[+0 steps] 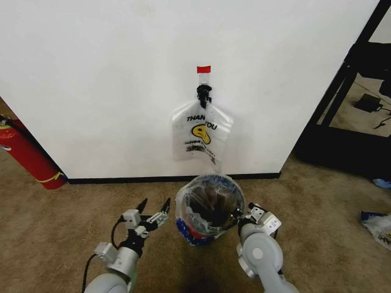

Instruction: Pick up the garbage bag from the wall and place it over the trash bin.

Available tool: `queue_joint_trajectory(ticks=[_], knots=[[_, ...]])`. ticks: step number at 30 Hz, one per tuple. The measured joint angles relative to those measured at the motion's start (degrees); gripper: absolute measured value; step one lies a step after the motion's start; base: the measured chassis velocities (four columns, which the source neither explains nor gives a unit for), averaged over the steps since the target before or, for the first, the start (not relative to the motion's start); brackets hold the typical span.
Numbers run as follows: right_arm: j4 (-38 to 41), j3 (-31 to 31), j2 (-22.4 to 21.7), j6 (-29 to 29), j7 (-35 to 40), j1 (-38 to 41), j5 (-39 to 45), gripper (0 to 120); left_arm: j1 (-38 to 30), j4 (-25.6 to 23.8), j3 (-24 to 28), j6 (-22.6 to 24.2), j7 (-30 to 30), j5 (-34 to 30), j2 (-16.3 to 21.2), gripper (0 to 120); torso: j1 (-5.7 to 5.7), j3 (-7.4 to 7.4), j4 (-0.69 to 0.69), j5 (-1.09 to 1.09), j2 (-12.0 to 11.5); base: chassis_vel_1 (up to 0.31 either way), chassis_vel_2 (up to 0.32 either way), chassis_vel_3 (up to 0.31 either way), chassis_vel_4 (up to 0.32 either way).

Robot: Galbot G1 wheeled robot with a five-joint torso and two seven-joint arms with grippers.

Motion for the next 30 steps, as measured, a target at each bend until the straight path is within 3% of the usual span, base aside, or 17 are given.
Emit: queue_joint_trajectory(ticks=[18,30], knots=[[-6.05,-1.07,3.24,2.49,-3.2,2.72,-3.85,0,0.42,-1.51,0.87,1.24,-1.17,0.09,-1.33,100,0.0,0.0,0.0,0.0,0.0,0.0,0.0,0.0,0.0],[-3.69,-1.51,2.24,1.24,-6.71,0.41,-6.54,47,1.07,-2.23,1.27,1.23,-1.31,-0.26,-1.76,100,0.0,0.0,0.0,0.0,0.0,0.0,0.0,0.0,0.0]])
